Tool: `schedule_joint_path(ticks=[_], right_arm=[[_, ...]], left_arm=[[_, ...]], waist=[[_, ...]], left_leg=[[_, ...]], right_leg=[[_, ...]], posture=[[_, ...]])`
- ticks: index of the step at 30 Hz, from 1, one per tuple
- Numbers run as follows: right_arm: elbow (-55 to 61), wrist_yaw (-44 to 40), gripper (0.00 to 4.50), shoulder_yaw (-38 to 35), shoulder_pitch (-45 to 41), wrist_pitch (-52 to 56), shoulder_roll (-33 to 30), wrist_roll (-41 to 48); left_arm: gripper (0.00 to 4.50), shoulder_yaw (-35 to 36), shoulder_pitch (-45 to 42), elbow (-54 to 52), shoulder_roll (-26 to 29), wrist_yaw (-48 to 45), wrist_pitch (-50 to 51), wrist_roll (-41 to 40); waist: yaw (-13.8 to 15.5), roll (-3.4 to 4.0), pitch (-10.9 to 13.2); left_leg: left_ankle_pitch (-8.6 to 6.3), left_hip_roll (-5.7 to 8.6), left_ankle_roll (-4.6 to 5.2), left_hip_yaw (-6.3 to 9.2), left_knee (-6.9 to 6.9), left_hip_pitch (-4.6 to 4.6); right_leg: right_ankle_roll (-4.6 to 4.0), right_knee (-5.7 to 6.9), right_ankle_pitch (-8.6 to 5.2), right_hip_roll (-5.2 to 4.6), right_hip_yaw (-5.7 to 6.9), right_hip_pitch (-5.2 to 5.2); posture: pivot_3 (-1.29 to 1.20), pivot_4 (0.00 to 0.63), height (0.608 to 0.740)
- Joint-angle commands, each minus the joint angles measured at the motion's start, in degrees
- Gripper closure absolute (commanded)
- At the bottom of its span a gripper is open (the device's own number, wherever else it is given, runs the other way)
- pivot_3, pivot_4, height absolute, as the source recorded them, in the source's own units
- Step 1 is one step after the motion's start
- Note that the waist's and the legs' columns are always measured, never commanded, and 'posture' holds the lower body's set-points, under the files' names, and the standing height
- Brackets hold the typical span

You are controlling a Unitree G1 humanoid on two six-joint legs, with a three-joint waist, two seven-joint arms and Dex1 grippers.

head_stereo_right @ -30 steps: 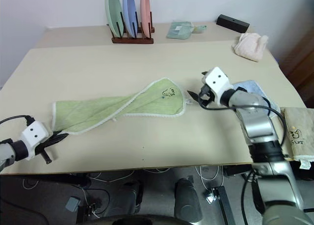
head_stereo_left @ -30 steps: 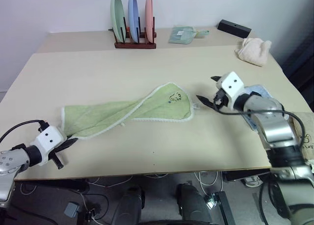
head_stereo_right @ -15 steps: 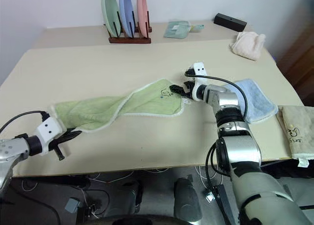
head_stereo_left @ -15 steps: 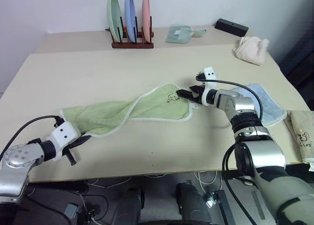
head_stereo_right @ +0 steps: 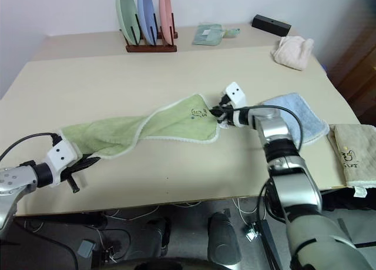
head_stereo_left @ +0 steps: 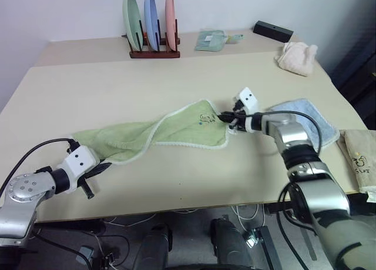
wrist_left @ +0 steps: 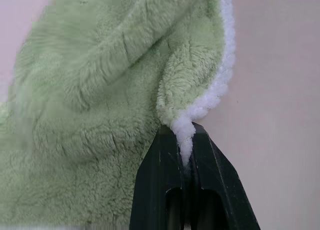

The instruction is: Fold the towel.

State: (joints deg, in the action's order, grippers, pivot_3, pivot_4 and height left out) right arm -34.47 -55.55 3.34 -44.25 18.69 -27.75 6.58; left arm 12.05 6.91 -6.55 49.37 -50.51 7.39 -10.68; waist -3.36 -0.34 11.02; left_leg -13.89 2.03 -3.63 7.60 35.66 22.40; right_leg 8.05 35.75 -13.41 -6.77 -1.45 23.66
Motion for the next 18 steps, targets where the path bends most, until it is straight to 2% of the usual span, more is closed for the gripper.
schedule_joint_path(ticks=[1,6,9,12,15,16,17,18], right_arm=[[15.1,-3.8,4.42,-2.0,6.0,3.8,-4.2,4.0],[35.2,-11.7,4.42,-2.7,21.1,4.2,-14.6,8.0],[39.7,-11.1,4.42,-2.7,24.4,7.0,-17.1,8.8],[40.8,-10.0,3.58,-3.2,24.4,10.1,-18.1,9.6],[38.0,-5.8,2.2,-4.2,22.1,9.1,-17.6,7.7],[36.5,-4.1,1.56,-4.5,21.0,9.3,-17.1,7.2],[34.6,-2.6,1.21,-4.4,19.9,9.2,-16.7,6.6],[32.9,-1.5,1.21,-4.2,19.0,9.1,-16.4,6.2]], left_arm=[[4.5,-0.1,-1.3,-0.8,0.2,-0.1,-0.1,0.1],[4.5,-1.5,-3.5,0.1,0.2,-0.8,-0.1,0.2],[4.5,-3.1,-5.1,1.5,0.1,-1.2,-0.6,0.8],[4.5,-4.3,-6.2,2.2,-0.1,-1.4,-0.9,1.1],[4.5,-5.0,-7.2,2.7,-0.2,-1.5,-0.9,1.1],[4.5,-5.1,-7.3,2.7,-0.3,-1.6,-0.9,1.1],[4.5,-5.3,-7.5,2.9,-0.4,-1.6,-1.1,1.2],[4.5,-5.4,-7.6,2.9,-0.5,-1.6,-1.1,1.3]], waist=[[0.2,0.0,0.0],[1.0,-0.01,0.0],[0.7,-0.03,0.0],[0.8,-0.03,0.0],[1.0,-0.04,0.0],[1.0,-0.04,0.0],[1.0,-0.04,0.0],[1.0,-0.04,0.0]], left_leg=[[0.0,0.0,0.0,0.0,0.0,-0.01],[0.0,0.0,0.0,0.01,0.03,0.0],[-0.01,0.0,0.0,-0.01,0.12,-0.02],[0.0,-0.02,0.01,-0.03,0.22,-0.03],[-0.01,-0.01,0.0,-0.03,0.27,-0.01],[-0.01,-0.01,0.0,-0.03,0.28,0.0],[-0.01,-0.01,0.0,-0.03,0.29,0.01],[0.0,0.0,0.0,-0.03,0.29,0.02]], right_leg=[[0.0,0.02,0.0,0.0,0.0,0.0],[0.02,0.05,-0.02,0.0,0.0,-0.01],[0.02,0.04,-0.03,-0.02,0.0,-0.06],[0.0,0.07,-0.03,0.0,0.0,-0.07],[0.0,0.07,-0.03,0.0,0.0,-0.09],[0.0,0.06,-0.03,-0.01,0.0,-0.09],[0.0,0.05,-0.03,-0.01,0.0,-0.09],[0.0,0.04,-0.02,-0.01,-0.01,-0.09]], posture=[[0.0,0.15,0.74],[0.0,0.15,0.74],[0.0,0.15,0.74],[0.0,0.15,0.74],[0.0,0.15,0.74],[0.0,0.15,0.74],[0.0,0.15,0.74],[0.0,0.15,0.74]])
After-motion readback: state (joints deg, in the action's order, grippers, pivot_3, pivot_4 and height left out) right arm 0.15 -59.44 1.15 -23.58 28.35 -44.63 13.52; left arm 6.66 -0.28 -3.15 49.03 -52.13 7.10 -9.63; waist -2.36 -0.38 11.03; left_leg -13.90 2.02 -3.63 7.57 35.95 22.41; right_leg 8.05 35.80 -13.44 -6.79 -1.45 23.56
